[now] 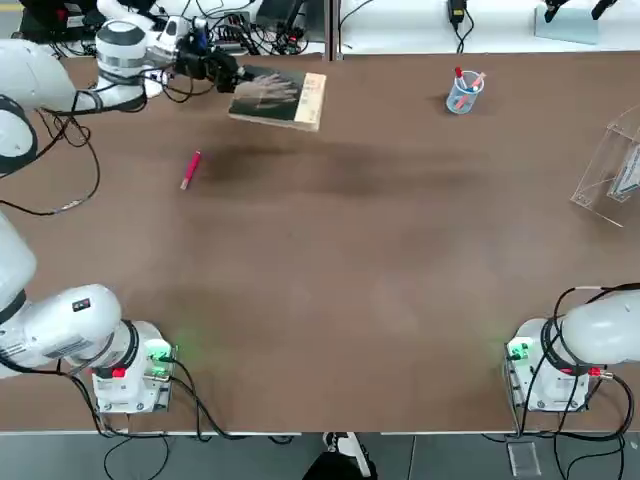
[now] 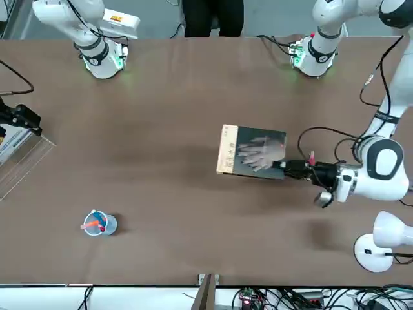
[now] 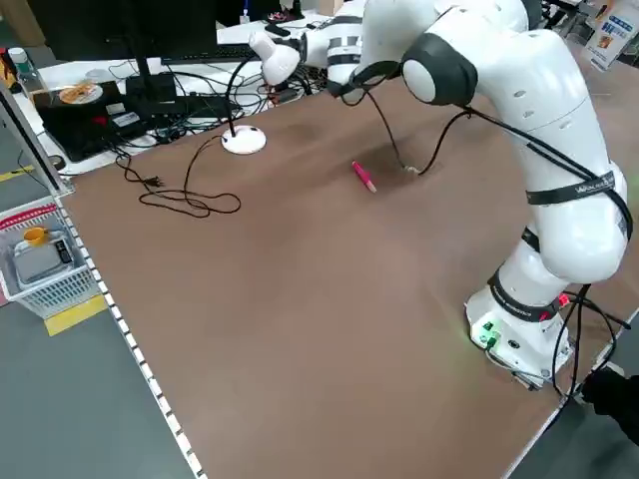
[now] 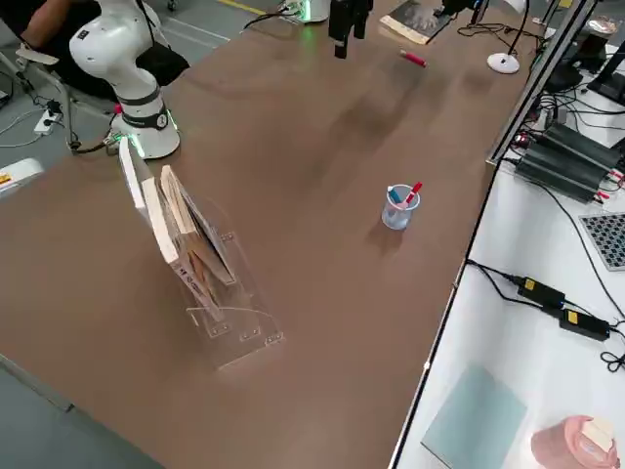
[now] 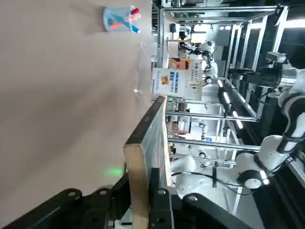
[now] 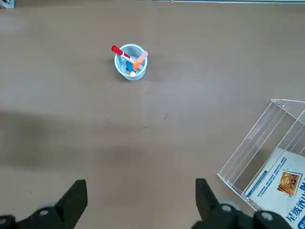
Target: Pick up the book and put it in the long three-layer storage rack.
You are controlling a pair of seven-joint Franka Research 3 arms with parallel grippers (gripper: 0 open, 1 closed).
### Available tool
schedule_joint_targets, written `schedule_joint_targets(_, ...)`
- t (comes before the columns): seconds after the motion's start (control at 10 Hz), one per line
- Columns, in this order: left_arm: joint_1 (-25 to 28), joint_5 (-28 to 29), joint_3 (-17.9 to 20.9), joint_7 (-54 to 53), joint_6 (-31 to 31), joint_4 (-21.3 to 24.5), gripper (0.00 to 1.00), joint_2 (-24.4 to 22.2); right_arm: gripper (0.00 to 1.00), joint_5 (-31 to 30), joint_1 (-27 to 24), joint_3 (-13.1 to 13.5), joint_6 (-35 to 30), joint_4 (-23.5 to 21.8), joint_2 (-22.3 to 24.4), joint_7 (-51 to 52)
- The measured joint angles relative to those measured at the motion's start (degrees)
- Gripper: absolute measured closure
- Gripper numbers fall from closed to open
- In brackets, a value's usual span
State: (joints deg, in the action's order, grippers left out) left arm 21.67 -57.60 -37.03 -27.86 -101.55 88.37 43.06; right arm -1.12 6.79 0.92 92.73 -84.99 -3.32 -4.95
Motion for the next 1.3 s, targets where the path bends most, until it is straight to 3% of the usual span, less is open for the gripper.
schedule_joint_targets(0.8,-10.72,-7.44,-0.81,4.92,-7.60,-5.18,0.96,0.01,0.00,0.00,0.00,0.03,1.20,-0.33,-0.10,0.00)
schedule_joint_targets(1.3,-16.17,-8.39,-0.80,4.84,-15.86,-6.13,0.96,0.03,0.00,0.00,0.00,0.12,7.30,-3.89,-0.97,-0.01)
